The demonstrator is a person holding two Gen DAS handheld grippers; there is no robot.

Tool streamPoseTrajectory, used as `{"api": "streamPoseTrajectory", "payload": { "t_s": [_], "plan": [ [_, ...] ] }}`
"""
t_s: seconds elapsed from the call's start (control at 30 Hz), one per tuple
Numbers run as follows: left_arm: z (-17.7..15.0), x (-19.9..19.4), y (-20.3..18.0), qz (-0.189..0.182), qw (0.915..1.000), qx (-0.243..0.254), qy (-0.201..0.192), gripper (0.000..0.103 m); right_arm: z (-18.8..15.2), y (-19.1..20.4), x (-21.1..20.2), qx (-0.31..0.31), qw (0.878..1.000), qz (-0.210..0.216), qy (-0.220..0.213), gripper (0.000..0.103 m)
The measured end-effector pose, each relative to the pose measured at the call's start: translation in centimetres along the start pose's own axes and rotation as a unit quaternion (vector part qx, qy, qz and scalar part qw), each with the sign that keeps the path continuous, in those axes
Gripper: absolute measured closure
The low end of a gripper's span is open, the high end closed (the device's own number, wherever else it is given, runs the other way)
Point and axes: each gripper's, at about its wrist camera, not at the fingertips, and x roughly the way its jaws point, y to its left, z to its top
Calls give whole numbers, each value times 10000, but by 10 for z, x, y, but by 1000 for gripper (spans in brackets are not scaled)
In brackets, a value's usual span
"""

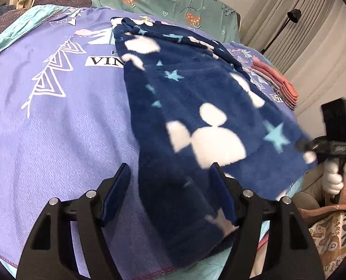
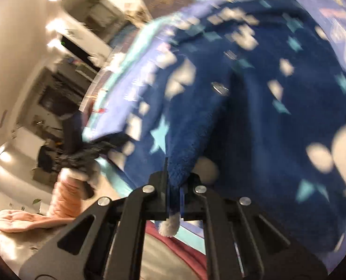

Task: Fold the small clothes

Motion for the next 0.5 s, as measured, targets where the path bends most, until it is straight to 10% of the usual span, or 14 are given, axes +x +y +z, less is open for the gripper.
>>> {"api": "streamPoseTrajectory", "payload": {
  "t_s": [0.1,0.23,0.4,0.5],
  "plan": [
    [-4,-1,0,-89,9999,-93,-16,34,-13,-23,8,606,9979,138,200,89],
    [-10,-9,-2,-212,9996,-197,75,39,-22,-34,-55,632,9941,-20,-883,59],
    [-19,-11,-6,-365,9990,-169,199,40,-43,-97,-102,1656,9717,-803,-1481,57],
    [-18,-10,-4,-447,9983,-316,195,40,-57,-134,-79,2415,9639,-144,-1114,57]
  ]
}}
